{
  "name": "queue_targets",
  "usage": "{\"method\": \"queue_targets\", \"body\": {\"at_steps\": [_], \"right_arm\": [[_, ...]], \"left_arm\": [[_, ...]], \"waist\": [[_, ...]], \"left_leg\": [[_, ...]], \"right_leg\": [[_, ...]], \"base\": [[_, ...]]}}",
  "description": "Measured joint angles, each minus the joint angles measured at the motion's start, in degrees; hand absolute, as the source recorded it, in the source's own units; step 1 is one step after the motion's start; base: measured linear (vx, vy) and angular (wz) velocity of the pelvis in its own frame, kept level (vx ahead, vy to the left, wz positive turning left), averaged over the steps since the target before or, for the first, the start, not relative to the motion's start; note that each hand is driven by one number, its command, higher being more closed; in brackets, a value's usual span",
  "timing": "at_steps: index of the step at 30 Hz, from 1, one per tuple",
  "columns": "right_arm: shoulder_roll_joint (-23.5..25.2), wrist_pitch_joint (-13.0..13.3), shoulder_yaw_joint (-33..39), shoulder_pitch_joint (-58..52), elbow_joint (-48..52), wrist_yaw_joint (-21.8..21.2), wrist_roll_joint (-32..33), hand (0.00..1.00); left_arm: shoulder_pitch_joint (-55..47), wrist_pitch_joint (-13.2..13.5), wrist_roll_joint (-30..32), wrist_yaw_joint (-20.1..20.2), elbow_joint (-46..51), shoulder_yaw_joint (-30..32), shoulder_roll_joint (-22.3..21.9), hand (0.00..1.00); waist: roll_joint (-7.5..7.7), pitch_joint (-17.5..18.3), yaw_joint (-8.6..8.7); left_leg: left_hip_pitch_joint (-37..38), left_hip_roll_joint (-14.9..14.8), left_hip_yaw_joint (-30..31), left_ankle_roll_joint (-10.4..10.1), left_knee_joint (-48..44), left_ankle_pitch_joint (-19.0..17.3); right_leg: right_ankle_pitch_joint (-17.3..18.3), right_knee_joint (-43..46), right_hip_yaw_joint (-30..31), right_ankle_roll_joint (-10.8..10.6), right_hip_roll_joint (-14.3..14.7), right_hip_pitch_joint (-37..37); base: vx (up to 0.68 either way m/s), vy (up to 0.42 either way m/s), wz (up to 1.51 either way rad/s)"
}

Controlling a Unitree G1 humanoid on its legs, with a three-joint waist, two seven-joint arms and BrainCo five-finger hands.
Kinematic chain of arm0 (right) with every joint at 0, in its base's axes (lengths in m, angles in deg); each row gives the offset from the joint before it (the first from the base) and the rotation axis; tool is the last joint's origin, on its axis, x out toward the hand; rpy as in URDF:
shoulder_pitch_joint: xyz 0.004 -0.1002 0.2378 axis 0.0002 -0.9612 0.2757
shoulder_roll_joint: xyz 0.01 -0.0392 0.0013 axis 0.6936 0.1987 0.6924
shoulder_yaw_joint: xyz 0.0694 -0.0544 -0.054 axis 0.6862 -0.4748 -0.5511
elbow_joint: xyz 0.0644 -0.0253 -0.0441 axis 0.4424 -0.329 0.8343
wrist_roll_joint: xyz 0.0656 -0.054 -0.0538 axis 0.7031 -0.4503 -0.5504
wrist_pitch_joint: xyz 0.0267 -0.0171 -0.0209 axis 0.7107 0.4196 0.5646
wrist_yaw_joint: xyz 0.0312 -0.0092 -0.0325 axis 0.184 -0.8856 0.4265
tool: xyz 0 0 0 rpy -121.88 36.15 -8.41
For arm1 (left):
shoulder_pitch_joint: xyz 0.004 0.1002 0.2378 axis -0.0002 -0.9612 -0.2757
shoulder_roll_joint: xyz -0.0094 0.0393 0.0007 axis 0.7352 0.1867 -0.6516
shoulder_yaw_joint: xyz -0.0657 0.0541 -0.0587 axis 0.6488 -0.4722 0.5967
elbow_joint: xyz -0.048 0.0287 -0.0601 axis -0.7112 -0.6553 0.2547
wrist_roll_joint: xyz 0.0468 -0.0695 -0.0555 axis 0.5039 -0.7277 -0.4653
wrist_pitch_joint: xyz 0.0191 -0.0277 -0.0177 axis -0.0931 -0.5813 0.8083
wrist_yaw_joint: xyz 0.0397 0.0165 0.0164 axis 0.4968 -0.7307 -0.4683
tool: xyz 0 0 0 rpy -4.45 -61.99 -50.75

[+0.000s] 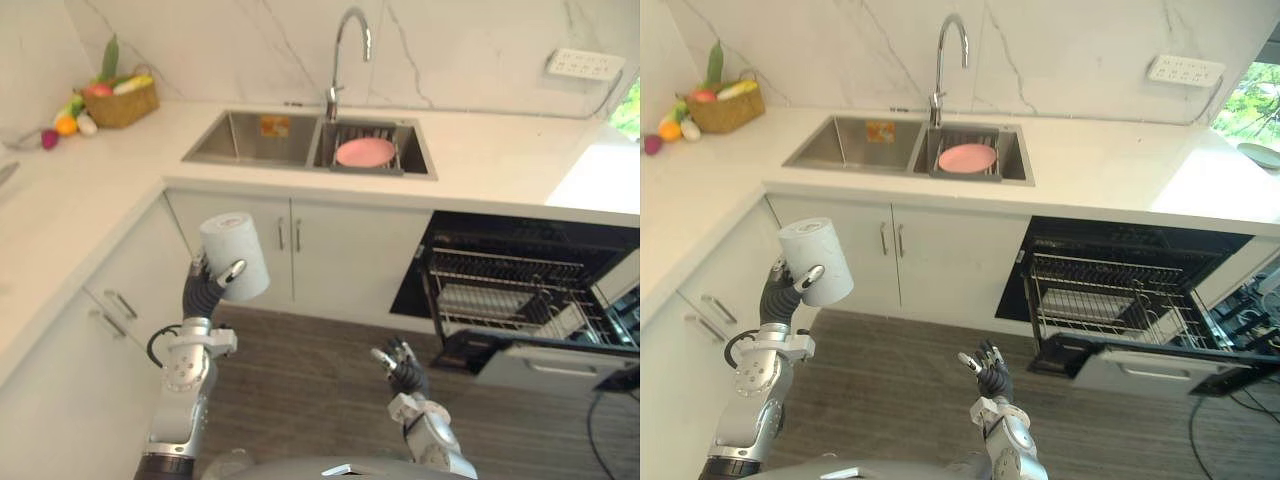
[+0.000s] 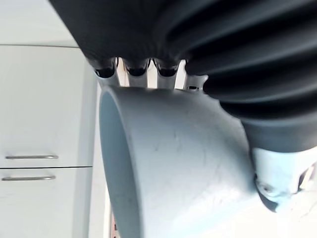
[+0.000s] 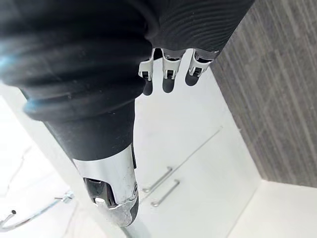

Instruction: Walk over to the sink, pick up the cup, carry it to the dishwasher, place the cup inside the dishwasher, then close the dishwasher door

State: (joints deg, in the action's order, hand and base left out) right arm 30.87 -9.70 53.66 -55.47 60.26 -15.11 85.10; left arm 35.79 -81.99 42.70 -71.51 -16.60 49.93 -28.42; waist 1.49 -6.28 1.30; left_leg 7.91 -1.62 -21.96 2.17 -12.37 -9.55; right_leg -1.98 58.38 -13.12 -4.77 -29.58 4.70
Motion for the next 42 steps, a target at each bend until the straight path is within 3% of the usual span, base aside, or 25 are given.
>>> {"method": "queue_targets", "body": {"at_steps": [1,2,3,4,6,7,8,12,14,15,17,18,19,20,21,24,26,27,28,29,32,34,36,40,42], "right_arm": [[0.6,0.0,-0.1,-0.2,0.2,-0.4,-0.5,0.00],[1.0,0.0,0.2,-0.8,0.4,-0.4,-1.2,0.00],[1.3,0.0,0.9,-1.0,0.5,-0.4,-1.6,0.00],[1.7,0.0,2.2,-1.9,1.8,-0.4,-2.3,0.00],[1.6,0.3,2.0,-3.4,5.8,-0.4,-2.6,0.00],[0.8,1.4,1.5,-3.7,7.3,-0.4,-2.8,0.00],[-0.8,2.1,1.7,-1.9,7.9,-0.3,-3.4,0.00],[-2.6,5.4,2.5,0.4,10.0,1.2,-4.4,0.00],[-2.4,6.8,2.9,-0.3,13.9,2.2,-4.5,0.00],[-2.3,7.5,3.1,-0.3,15.2,2.2,-4.5,0.00],[-2.4,9.0,4.4,-0.3,19.6,1.9,-4.4,0.00],[-2.5,9.7,5.5,-0.5,23.1,1.3,-4.4,0.00],[-2.5,10.6,7.2,-0.9,26.8,0.7,-4.5,0.00],[-2.7,11.5,7.7,-1.1,28.0,0.7,-4.7,0.00],[-2.7,12.8,9.0,-1.1,29.7,0.7,-5.6,0.00],[-3.1,14.4,11.1,-0.5,32.4,1.0,-5.6,0.00],[-4.0,14.5,11.0,0.6,34.1,1.3,-5.6,0.00],[-4.5,14.6,11.0,1.2,34.1,1.4,-5.6,0.00],[-5.1,14.4,11.1,1.2,34.7,2.6,-5.9,0.00],[-5.3,13.9,11.7,0.9,35.8,3.9,-6.2,0.00],[-4.2,13.7,12.9,-0.2,38.1,5.8,-6.5,0.00],[-4.1,13.7,13.3,0.2,38.9,5.7,-6.4,0.00],[-3.3,13.3,13.3,1.3,38.9,4.5,-6.0,0.00],[-2.4,10.8,12.5,3.5,38.7,1.9,-5.8,0.00],[-2.3,10.2,12.2,3.4,38.7,1.9,-5.5,0.00]], "left_arm": [[0.6,0.2,0.0,-0.7,-0.1,0.0,0.2,1.00],[1.1,0.4,0.0,-0.8,-0.1,0.0,0.2,1.00],[1.2,0.5,0.1,-0.8,-0.1,0.0,0.2,1.00],[0.9,0.5,0.2,-0.8,-0.1,-0.4,0.2,1.00],[-0.5,0.6,0.8,-0.8,0.3,-0.2,1.3,1.00],[-1.3,0.8,1.2,-0.9,0.2,-0.1,0.7,1.00],[-1.4,0.7,1.2,-1.0,-0.3,-0.3,-0.4,1.00],[-0.4,2.0,1.2,-1.8,0.8,-0.1,-1.7,1.00],[-0.3,4.1,1.1,-2.3,0.8,-0.3,-1.0,1.00],[-0.1,4.6,1.1,-2.5,0.9,-0.3,-1.1,1.00],[1.7,6.7,1.1,-3.0,0.6,-0.8,-0.6,1.00],[2.5,7.4,1.1,-3.6,0.5,-0.9,-0.5,1.00],[3.0,8.4,1.0,-4.2,0.4,-0.9,-0.5,1.00],[3.0,9.0,0.9,-4.4,0.1,-1.0,-0.5,1.00],[3.2,9.8,0.4,-4.3,-0.8,-1.1,-0.4,1.00],[2.3,12.2,-0.1,-4.4,-1.0,-1.2,-0.3,1.00],[0.6,12.9,1.3,-5.6,1.7,-1.8,-0.4,1.00],[-0.1,13.0,1.9,-6.1,3.7,-2.0,-0.4,1.00],[-0.6,13.1,2.4,-6.1,6.4,-2.0,-0.5,1.00],[-0.5,13.5,2.4,-6.1,8.2,-1.8,-0.2,1.00],[0.8,14.0,2.4,-6.0,9.0,-0.6,0.4,1.00],[1.2,13.8,2.4,-7.1,10.1,0.1,0.3,1.00],[0.8,13.0,3.6,-8.8,11.2,2.0,-0.1,1.00],[-0.2,10.5,4.5,-11.5,15.1,6.8,-2.1,1.00],[-0.4,10.4,4.5,-11.9,15.4,6.8,-2.4,1.00]], "waist": [[-0.21,0.0,0.38],[-0.19,-0.5,0.75],[0.22,-0.7,0.83],[0.78,-1.0,1.38],[2.93,-0.6,1.07],[3.28,-0.4,-0.06],[0.03,-0.6,-0.24],[-3.12,-1.8,0.84],[-4.96,-0.8,2.11],[-4.80,0.3,2.15],[-4.48,0.3,1.29],[-5.08,0.2,1.05],[-6.01,-0.1,1.16],[-6.01,-0.2,1.11],[-6.24,-0.1,1.45],[-5.61,-0.4,1.80],[-5.82,-0.2,0.92],[-6.16,-0.2,0.69],[-7.55,0.4,0.60],[-8.21,0.2,0.65],[-5.72,1.0,1.86],[-4.11,0.7,1.84],[-3.82,0.5,0.73],[-5.70,-0.7,0.27],[-6.01,-1.2,0.32]], "left_leg": [[1.4,-1.1,0.1,-0.2,1.6,-0.5],[2.5,-1.6,0.6,-0.1,3.0,-0.9],[3.4,-1.7,0.9,-0.2,3.8,-1.0],[5.2,-2.2,0.7,-2.3,4.8,-0.9],[7.7,-0.9,0.1,-5.5,4.3,-2.7],[9.3,-0.6,-0.1,-6.4,3.1,-5.3],[9.4,-2.1,0.1,-6.2,2.7,-6.0],[11.6,-3.2,-1.4,-4.4,3.4,-10.1],[13.7,-4.5,-2.4,0.6,3.1,-13.5],[13.7,-4.8,-3.2,0.5,1.2,-12.5],[7.6,-8.5,-3.4,1.0,-16.4,-11.0],[3.1,-11.7,-3.1,0.0,-28.1,-6.2],[-1.4,-14.4,-0.6,-5.1,-38.7,3.4],[-3.2,-15.2,0.1,-6.9,-41.8,3.7],[-5.0,-15.3,-0.1,-7.8,-43.7,0.9],[-6.9,-11.2,0.9,-6.0,-33.0,-4.2],[-7.5,-5.1,10.6,-6.8,-18.0,-5.5],[-7.6,-3.6,14.9,-7.0,-11.3,-5.1],[-7.6,-3.8,18.1,-6.8,-2.5,-0.2],[-8.2,-4.6,17.5,-7.4,-1.6,3.1],[-6.3,-2.1,13.4,-5.4,2.4,2.5],[-5.2,-1.2,10.7,-3.9,4.1,3.7],[-3.4,-1.3,7.1,-3.7,5.2,3.8],[0.9,-1.8,3.4,-3.5,5.5,1.5],[2.1,-1.8,2.9,-3.7,5.4,-0.3]], "right_leg": [[7.6,1.5,0.2,0.9,3.7,4.1],[11.7,-1.8,-0.9,0.9,7.5,7.4],[12.7,-5.2,-1.9,1.1,9.0,8.4],[12.3,-15.1,-4.1,1.1,12.1,9.4],[1.2,-34.1,-8.6,2.8,15.3,8.8],[-2.2,-37.7,-12.1,10.3,15.7,8.4],[-2.9,-37.7,-14.0,10.3,17.2,8.5],[2.4,-34.4,-14.3,10.5,19.1,9.1],[9.1,-28.5,-15.9,12.5,19.0,9.4],[10.9,-27.6,-16.2,12.1,19.2,9.2],[12.5,-26.9,-14.7,10.8,19.9,8.8],[13.0,-28.0,-13.5,10.7,21.0,7.6],[12.7,-31.3,-11.1,10.3,22.8,4.9],[12.3,-33.0,-10.2,10.0,23.5,3.6],[10.9,-36.1,-7.7,8.7,24.0,1.1],[8.9,-42.3,-0.2,6.6,23.8,-3.7],[7.8,-44.6,6.8,5.2,23.6,-4.4],[7.7,-44.8,9.0,4.5,23.9,-4.1],[8.0,-44.5,10.5,3.0,25.0,-3.2],[9.0,-43.8,12.8,2.1,26.1,-2.7],[6.5,-48.8,12.3,1.4,22.5,-3.9],[5.7,-48.2,9.8,1.1,20.8,-2.3],[4.2,-46.7,2.5,0.8,19.5,-0.8],[3.4,-40.5,-9.8,2.7,18.1,1.3],[3.7,-38.4,-11.5,3.7,17.7,2.0]], "base": [[0.24,0.026,0.00],[0.24,0.004,0.10],[0.27,-0.038,0.22],[0.37,-0.106,0.12],[0.35,-0.098,-0.23],[0.39,-0.036,-0.67],[0.39,-0.036,-0.63],[0.20,-0.034,-0.37],[0.21,-0.045,-0.20],[0.33,-0.055,-0.23],[0.31,-0.069,-0.48],[0.34,-0.036,-0.76],[0.35,0.021,-0.81],[0.47,0.120,-1.00],[0.39,0.123,-0.94],[0.35,0.175,-1.33],[0.23,0.260,-1.75],[0.13,0.311,-1.75],[0.13,0.390,-1.70],[0.14,0.377,-1.30],[0.14,0.279,-0.61],[0.11,0.164,-0.57],[0.10,0.077,-0.96],[0.04,-0.011,-0.96],[-0.03,0.011,-0.70]]}}
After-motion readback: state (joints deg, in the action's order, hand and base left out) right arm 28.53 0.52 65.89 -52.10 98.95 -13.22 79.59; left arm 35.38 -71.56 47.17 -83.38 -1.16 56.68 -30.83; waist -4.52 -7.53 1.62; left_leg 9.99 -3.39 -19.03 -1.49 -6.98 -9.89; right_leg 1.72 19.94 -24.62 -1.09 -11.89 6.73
